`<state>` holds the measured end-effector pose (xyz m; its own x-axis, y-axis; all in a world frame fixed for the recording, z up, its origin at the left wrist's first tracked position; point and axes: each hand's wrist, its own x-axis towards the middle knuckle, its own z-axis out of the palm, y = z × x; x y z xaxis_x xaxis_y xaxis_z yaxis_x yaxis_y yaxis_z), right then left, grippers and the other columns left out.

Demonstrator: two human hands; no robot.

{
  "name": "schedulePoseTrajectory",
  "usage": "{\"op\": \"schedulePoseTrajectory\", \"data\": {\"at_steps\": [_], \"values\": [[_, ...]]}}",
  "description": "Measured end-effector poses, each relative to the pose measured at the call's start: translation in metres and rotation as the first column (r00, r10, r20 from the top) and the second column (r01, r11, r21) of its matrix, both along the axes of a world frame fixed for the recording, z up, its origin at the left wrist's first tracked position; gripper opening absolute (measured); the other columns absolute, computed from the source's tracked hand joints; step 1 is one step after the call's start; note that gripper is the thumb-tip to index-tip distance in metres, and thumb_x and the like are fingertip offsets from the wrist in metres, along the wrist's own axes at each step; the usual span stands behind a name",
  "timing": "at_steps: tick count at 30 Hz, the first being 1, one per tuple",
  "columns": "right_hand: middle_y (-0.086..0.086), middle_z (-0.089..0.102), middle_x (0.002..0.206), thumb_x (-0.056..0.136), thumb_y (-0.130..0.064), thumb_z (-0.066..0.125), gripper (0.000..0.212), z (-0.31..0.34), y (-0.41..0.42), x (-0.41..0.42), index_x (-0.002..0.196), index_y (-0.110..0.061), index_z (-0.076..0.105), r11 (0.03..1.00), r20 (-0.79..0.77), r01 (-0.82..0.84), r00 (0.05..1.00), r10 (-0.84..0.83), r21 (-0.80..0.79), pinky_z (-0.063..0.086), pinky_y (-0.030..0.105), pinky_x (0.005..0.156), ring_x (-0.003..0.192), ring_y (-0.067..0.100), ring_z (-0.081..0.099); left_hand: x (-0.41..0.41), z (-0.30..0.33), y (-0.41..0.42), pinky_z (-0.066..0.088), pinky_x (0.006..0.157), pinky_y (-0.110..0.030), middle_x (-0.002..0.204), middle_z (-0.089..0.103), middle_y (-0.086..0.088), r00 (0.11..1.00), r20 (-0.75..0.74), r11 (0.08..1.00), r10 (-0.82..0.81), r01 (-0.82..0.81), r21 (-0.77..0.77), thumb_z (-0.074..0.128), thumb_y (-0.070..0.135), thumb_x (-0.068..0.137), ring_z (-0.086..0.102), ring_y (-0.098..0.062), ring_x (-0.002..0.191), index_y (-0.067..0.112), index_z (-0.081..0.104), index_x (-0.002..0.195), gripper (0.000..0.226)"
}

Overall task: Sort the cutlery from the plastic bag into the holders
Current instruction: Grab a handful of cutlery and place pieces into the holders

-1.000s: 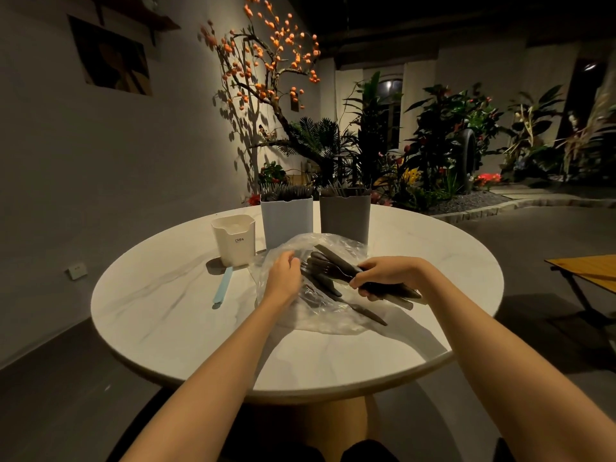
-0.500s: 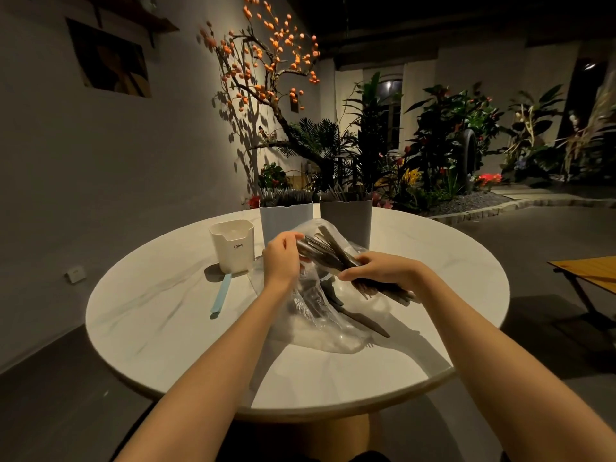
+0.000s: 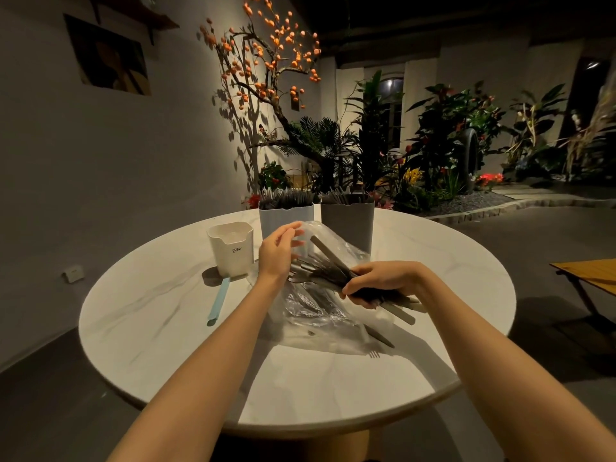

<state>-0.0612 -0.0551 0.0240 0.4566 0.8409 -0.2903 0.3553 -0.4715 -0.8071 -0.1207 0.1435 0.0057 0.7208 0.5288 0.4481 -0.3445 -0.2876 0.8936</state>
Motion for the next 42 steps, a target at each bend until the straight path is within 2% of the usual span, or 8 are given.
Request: {"op": "schedulePoseTrajectory", "data": {"at_steps": [5, 9, 15, 22, 26, 31, 36, 42], "values": [[0.004, 0.056, 0.076, 0.098, -0.015, 0.051, 0.008, 0.0, -0.003, -0.003, 0.093, -0.015, 0.056, 0.998, 0.008, -0.016, 1.0, 0.016, -0.053, 0.049, 0.017, 0.058, 0.061, 0.01, 0.053, -0.002, -0.004, -0.002, 0.047, 0.08, -0.013, 0.128, 0.059, -0.001, 0.982, -0.111, 0.983, -0.155, 0.165, 0.081, 0.033, 0.017, 0.105, 0.059, -0.016, 0.107, 0.012, 0.051, 0.136, 0.037], [0.006, 0.057, 0.081, 0.096, -0.01, 0.053, 0.005, 0.001, -0.004, -0.003, 0.098, -0.014, 0.055, 0.999, 0.002, -0.002, 1.0, 0.002, -0.04, 0.053, 0.022, 0.066, 0.068, 0.013, 0.056, -0.003, -0.007, -0.004, 0.047, 0.098, -0.038, 0.107, 0.07, -0.01, 0.99, -0.086, 0.989, -0.114, 0.122, 0.087, 0.038, 0.018, 0.103, 0.065, -0.02, 0.1, 0.007, 0.069, 0.111, 0.034], [0.005, 0.051, 0.075, 0.095, -0.014, 0.056, 0.006, 0.0, -0.002, -0.001, 0.101, -0.012, 0.053, 0.996, -0.067, -0.005, 0.998, 0.011, 0.085, 0.049, 0.018, 0.059, 0.062, 0.011, 0.05, -0.008, 0.006, -0.006, 0.052, 0.064, -0.016, 0.079, 0.068, 0.0, 0.997, 0.083, 0.994, 0.004, -0.013, 0.105, 0.043, 0.012, 0.1, 0.065, -0.008, 0.074, 0.013, 0.068, 0.084, 0.029], [0.001, 0.048, 0.067, 0.097, -0.021, 0.054, 0.011, 0.01, 0.006, 0.006, 0.1, -0.01, 0.054, 0.957, -0.069, 0.052, 0.997, -0.033, 0.286, 0.044, 0.017, 0.052, 0.056, 0.01, 0.044, 0.001, 0.014, -0.006, 0.055, 0.058, -0.02, 0.084, 0.064, 0.004, 0.986, 0.136, 0.982, 0.097, -0.117, 0.147, 0.041, 0.012, 0.102, 0.063, -0.011, 0.077, 0.01, 0.063, 0.11, 0.024], [0.002, 0.05, 0.069, 0.095, -0.022, 0.057, 0.013, 0.015, 0.013, 0.016, 0.101, -0.01, 0.055, 0.942, -0.059, 0.084, 0.996, -0.069, 0.324, 0.045, 0.018, 0.054, 0.057, 0.011, 0.046, 0.012, 0.018, -0.005, 0.052, 0.077, -0.025, 0.103, 0.063, 0.0, 0.98, 0.126, 0.962, 0.152, -0.176, 0.207, 0.045, 0.013, 0.1, 0.059, -0.012, 0.093, 0.01, 0.056, 0.123, 0.026], [0.003, 0.051, 0.071, 0.096, -0.02, 0.057, 0.01, 0.021, 0.021, 0.031, 0.098, -0.011, 0.055, 0.926, -0.052, 0.118, 0.993, -0.106, 0.358, 0.046, 0.019, 0.055, 0.057, 0.01, 0.048, 0.034, 0.024, 0.001, 0.05, 0.091, -0.037, 0.099, 0.061, 0.007, 0.961, 0.129, 0.922, 0.245, -0.273, 0.275, 0.045, 0.02, 0.098, 0.058, -0.018, 0.102, 0.014, 0.054, 0.125, 0.029], [0.003, 0.052, 0.068, 0.096, -0.021, 0.056, 0.012, 0.026, 0.027, 0.048, 0.095, -0.009, 0.056, 0.912, -0.062, 0.161, 0.987, -0.148, 0.377, 0.047, 0.018, 0.054, 0.055, 0.01, 0.05, 0.049, 0.03, -0.001, 0.043, 0.067, -0.025, 0.078, 0.055, 0.005, 0.977, 0.097, 0.965, 0.188, -0.203, 0.167, 0.037, 0.015, 0.103, 0.05, -0.006, 0.07, 0.01, 0.04, 0.136, 0.033], [0.003, 0.052, 0.067, 0.097, -0.024, 0.054, 0.018, 0.027, 0.035, 0.07, 0.09, -0.008, 0.052, 0.888, -0.085, 0.206, 0.978, -0.188, 0.411, 0.048, 0.02, 0.054, 0.057, 0.012, 0.053, 0.068, 0.026, 0.001, 0.049, 0.064, -0.023, 0.075, 0.059, -0.005, 0.992, 0.049, 0.982, 0.12, -0.126, 0.138, 0.037, 0.023, 0.103, 0.056, -0.016, 0.068, 0.008, 0.054, 0.099, 0.023]]}}
